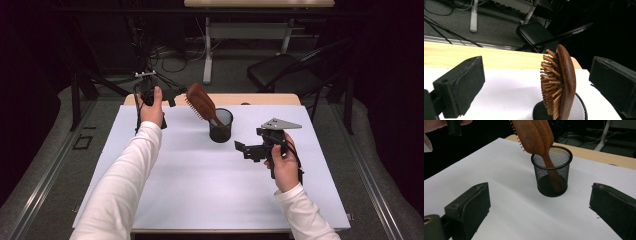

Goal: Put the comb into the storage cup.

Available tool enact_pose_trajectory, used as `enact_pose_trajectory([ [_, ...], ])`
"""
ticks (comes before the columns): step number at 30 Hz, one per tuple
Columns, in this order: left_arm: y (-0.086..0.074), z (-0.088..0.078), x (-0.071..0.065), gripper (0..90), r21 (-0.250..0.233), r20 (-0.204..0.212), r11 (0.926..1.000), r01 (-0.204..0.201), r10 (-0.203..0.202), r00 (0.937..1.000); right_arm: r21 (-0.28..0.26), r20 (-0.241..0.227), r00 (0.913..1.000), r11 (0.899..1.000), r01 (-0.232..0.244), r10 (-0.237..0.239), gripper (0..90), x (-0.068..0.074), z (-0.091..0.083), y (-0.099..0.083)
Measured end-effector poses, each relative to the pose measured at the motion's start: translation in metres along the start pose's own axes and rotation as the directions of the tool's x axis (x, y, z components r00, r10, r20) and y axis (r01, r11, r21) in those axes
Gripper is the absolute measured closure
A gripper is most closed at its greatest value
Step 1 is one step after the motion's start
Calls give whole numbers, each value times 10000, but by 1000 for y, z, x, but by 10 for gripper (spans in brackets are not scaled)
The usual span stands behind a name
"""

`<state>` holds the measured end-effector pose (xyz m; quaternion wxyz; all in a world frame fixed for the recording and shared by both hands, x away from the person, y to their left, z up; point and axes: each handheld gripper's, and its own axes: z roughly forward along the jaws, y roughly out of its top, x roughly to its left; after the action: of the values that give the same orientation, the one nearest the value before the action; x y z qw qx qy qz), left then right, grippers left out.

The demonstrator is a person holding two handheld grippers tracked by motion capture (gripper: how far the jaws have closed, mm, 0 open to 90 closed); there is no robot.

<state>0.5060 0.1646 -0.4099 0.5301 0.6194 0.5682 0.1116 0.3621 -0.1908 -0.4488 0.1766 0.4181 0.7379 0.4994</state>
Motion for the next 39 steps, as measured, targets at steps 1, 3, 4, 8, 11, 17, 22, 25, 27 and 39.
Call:
enact_pose_trajectory([
  [1, 0, -1, 0, 4, -1, 3, 10000, -34, 34, 10000, -2, -10, 10000, 10000, -12, 12, 30, 0, 0, 0],
  [3, 1, -2, 0, 4, -19, 33, 10000, -62, 62, 10000, -10, -1, 10000, 10000, -28, 28, 31, 0, -1, 0],
  [4, 1, -3, 0, 4, -5, 56, 10000, -77, 78, 10000, -28, -5, 10000, 10000, -25, 25, 32, 0, -1, 0],
  [8, 1, -6, 1, 4, 39, 134, 9999, -151, 150, 9998, -46, 9, 10000, 10000, -37, 37, 32, -1, -1, 0],
  [11, 0, -7, 0, 5, 147, 125, 9995, -287, 285, 9995, -37, 1, 10000, 10000, -58, 58, 36, -1, 0, 0],
  [17, 0, -9, -3, 5, 224, 322, 9988, -435, 427, 9986, -58, -9, 10000, 10000, -78, 78, 39, -1, 0, 0],
  [22, 0, -11, -6, 5, 345, 452, 9977, -579, 564, 9974, -87, 18, 10000, 9999, -49, 50, 39, -2, -3, 0],
  [25, 0, -12, -7, 5, 501, 460, 9952, -843, 820, 9956, -95, 28, 10000, 9999, -85, 86, 39, -3, -5, -1],
  [27, -1, -13, -8, 5, 556, 473, 9940, -940, 914, 9947, -87, 53, 9999, 9999, -109, 110, 39, -4, -7, -1],
  [39, -5, -20, -17, 7, 923, 591, 9816, -1672, 1622, 9850, -201, 187, 9997, 9997, -149, 153, 46, -7, -13, -1],
])
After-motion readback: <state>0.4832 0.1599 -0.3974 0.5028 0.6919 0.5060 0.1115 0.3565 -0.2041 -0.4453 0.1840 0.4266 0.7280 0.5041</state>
